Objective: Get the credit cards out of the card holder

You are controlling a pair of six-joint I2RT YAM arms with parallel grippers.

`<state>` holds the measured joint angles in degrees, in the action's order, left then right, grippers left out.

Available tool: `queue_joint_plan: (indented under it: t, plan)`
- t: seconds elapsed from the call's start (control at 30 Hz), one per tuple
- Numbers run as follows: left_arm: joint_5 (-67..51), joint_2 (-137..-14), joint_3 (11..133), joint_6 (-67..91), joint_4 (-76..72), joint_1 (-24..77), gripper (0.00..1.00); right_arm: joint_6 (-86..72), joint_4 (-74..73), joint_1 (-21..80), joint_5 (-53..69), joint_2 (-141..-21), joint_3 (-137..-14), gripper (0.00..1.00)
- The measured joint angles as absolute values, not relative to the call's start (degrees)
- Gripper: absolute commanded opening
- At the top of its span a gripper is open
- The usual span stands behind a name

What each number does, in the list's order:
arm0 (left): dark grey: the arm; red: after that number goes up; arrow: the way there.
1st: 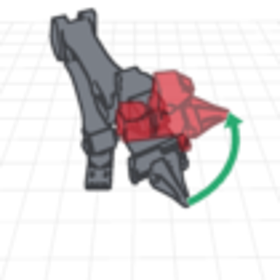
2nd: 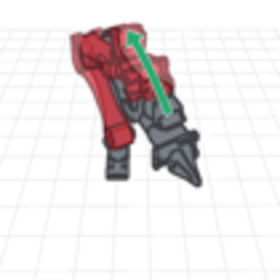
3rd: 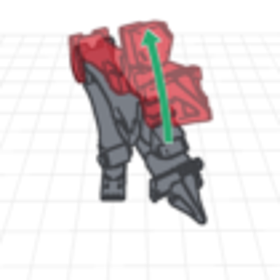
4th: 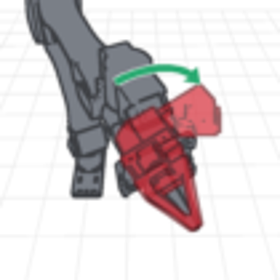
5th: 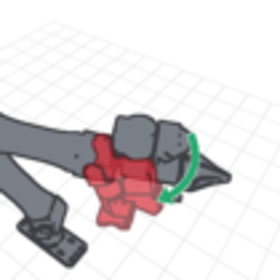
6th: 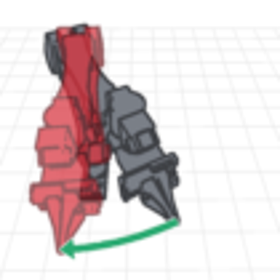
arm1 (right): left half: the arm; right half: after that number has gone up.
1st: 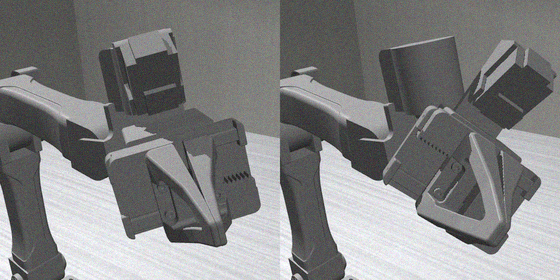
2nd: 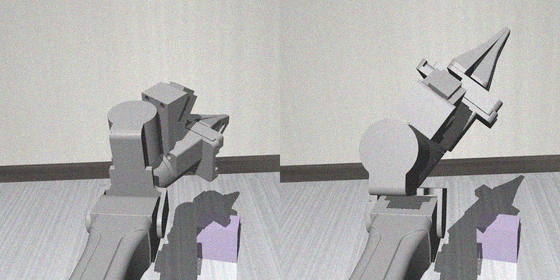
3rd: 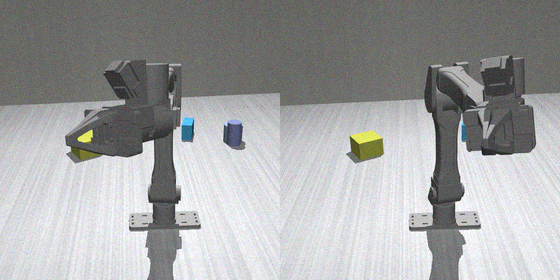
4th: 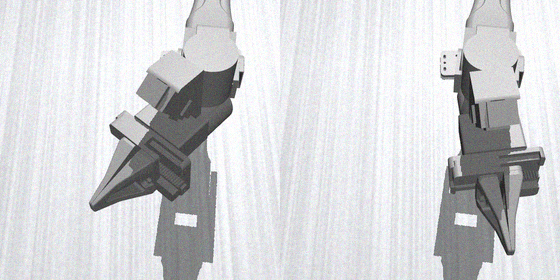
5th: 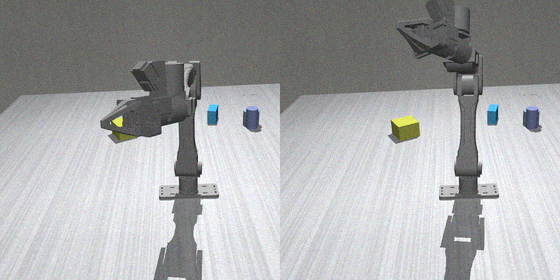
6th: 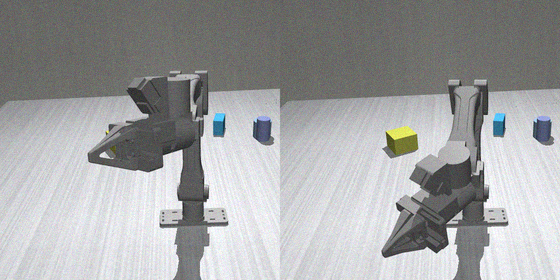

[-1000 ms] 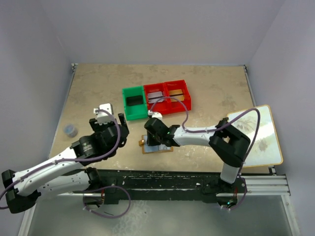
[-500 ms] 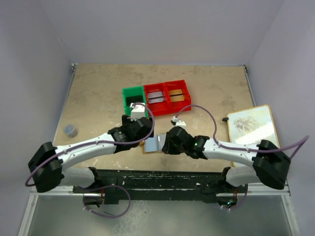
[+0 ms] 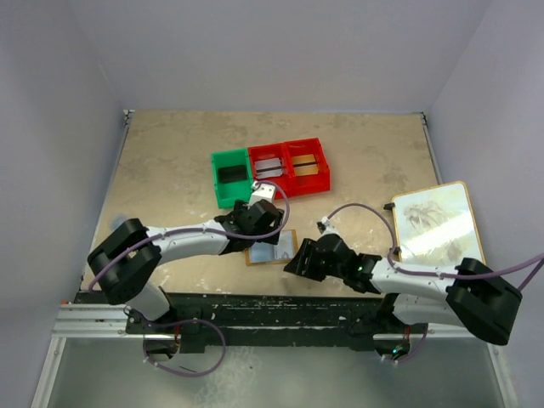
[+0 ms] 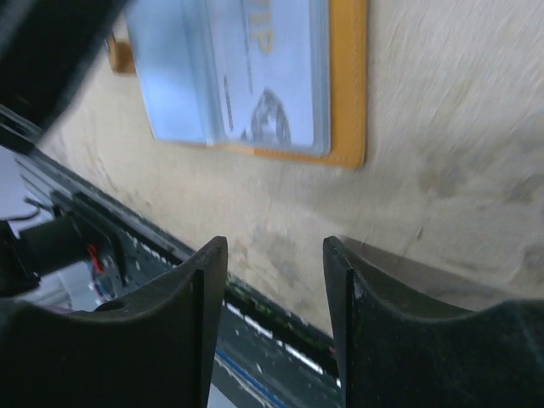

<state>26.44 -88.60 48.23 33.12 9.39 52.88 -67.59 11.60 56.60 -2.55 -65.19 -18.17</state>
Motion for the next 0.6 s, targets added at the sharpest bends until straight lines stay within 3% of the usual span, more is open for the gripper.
queue_joint_plan:
  t: [0.23,0.6]
  plan:
    - [22.61,-93.08,48.18,31.27,6.96,51.40,0.86,-67.64,18.13,48.95,0.91,-67.90,-16.88,0.52]
    - [14.31,-89.08,39.05,33.08,-4.10,51.33,0.69,-68.60,27.00,45.67,5.23,-74.87,-16.86,0.53]
